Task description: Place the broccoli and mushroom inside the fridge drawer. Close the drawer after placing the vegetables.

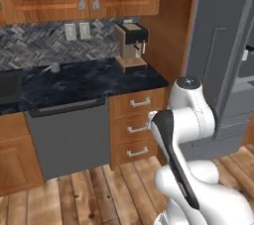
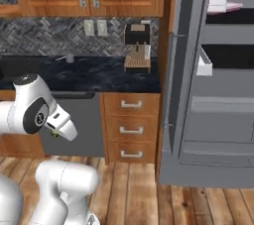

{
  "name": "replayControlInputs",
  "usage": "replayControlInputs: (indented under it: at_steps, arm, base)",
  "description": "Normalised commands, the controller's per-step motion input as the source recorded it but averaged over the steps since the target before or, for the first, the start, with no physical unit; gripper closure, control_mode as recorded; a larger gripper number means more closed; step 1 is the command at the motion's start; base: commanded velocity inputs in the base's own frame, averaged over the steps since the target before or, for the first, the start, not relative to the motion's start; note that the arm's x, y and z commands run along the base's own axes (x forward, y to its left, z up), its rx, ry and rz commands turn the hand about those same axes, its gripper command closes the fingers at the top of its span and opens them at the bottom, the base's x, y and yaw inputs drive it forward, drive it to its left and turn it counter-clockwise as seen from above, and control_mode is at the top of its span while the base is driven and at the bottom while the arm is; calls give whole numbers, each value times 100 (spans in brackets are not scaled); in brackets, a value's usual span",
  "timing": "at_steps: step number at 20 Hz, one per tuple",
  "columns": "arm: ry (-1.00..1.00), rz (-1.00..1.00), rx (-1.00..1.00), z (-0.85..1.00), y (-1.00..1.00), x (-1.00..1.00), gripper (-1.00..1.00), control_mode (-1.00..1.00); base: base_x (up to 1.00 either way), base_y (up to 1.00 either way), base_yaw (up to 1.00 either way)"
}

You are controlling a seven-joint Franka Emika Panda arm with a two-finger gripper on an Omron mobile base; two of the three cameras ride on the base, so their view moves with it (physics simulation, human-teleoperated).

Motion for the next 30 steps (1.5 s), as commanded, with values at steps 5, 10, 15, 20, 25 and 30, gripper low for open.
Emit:
replayControlInputs:
  at_steps: [5,10,15,20,25,30]
  arm:
    - [0,0,0,0,0,0,100,100]
    - [0,0,0,0,0,0,100,100]
    - [0,0,0,0,0,0,100,100]
    - [0,0,0,0,0,0,100,100]
    - [0,0,0,0,0,0,100,100]
    - [0,0,0,0,0,0,100,100]
  base:
    - [-34,-100,-23]
    - [-9,-100,-18]
    - [2,-98,-9]
    - [30,-79,-1]
    - [64,-53,1]
    - [91,-49,21]
